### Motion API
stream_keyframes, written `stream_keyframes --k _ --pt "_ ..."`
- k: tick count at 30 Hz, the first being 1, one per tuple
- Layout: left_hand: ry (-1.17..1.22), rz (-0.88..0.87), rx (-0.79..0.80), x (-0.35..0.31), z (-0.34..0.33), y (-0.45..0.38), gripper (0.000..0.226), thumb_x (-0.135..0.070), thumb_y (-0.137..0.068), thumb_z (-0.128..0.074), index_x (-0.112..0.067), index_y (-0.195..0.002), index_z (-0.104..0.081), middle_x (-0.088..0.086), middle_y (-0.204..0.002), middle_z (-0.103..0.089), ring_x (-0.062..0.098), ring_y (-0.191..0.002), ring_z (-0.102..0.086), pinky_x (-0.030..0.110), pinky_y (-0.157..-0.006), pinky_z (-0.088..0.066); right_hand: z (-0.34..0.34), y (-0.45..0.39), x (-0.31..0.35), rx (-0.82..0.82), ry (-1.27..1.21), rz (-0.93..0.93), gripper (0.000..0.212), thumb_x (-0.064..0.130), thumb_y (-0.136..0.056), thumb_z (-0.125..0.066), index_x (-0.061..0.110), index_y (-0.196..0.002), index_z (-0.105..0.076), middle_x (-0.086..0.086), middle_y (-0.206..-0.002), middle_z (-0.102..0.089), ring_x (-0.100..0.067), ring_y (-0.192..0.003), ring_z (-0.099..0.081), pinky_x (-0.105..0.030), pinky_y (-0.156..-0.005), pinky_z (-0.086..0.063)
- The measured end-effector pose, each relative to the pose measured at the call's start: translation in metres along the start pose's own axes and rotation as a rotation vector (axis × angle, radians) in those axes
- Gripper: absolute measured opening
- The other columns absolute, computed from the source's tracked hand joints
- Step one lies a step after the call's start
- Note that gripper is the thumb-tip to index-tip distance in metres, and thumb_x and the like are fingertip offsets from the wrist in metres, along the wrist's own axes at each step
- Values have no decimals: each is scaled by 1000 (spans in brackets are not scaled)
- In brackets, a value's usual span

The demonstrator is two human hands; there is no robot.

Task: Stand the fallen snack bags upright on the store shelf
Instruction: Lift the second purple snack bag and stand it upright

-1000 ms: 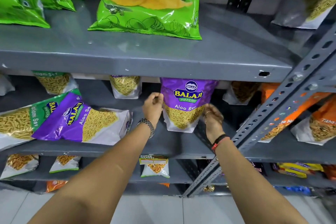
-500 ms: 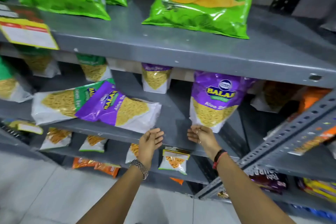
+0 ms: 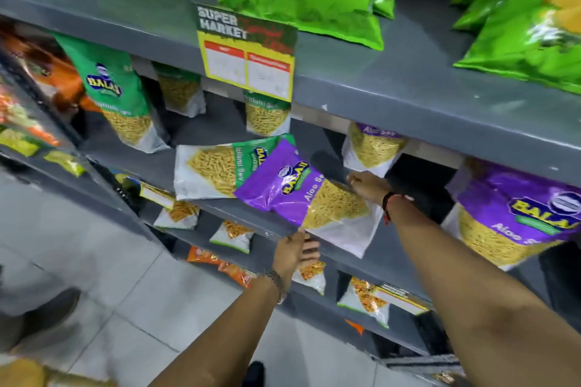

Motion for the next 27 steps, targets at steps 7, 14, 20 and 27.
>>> stream_keyframes --k 7,14,20,27 --pt "98 -42 -30 -5 5 -21 25 -11 -98 -40 -11 -73 -40 7 -72 -47 18 -58 -52 28 -48 -49 -10 0 -1 28 8 -70 36 23 -95 -46 -6 -108 -62 -20 -114 -65 -26 -101 -57 -33 -80 -40" --pt "-19 -233 -76 -9 37 -23 26 -15 -96 -44 -14 -70 -40 14 -79 -52 24 -69 -52 31 -57 -51 -14 54 -50 -207 -255 -308 29 23 -90 -52 23 -61 -51 -7 -83 -55 -17 -80 -49 -24 -73 -36" --pt "-190 -321 -143 -26 54 -10 20 -32 -89 -52 -22 -71 -52 27 -90 -63 41 -88 -63 52 -82 -52 -40 128 -73 -391 -665 -431 37 27 -88 -59 16 -55 -48 -2 -52 -37 -14 -49 -30 -24 -50 -28" --pt "-373 -511 -21 -44 38 26 20 -37 -88 -53 -26 -72 -58 4 -64 -57 22 -67 -52 42 -71 -45 -78 215 -79 -465 -1134 -489 24 13 -92 -51 15 -69 -56 -10 -77 -54 -20 -66 -48 -25 -57 -39"
Point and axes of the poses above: each hand's wrist, its own y-axis away from the middle knuckle, its own z-axis out of the back of the hand, x = y × z, the point moved 9 cm from there along -y, towards the middle knuckle
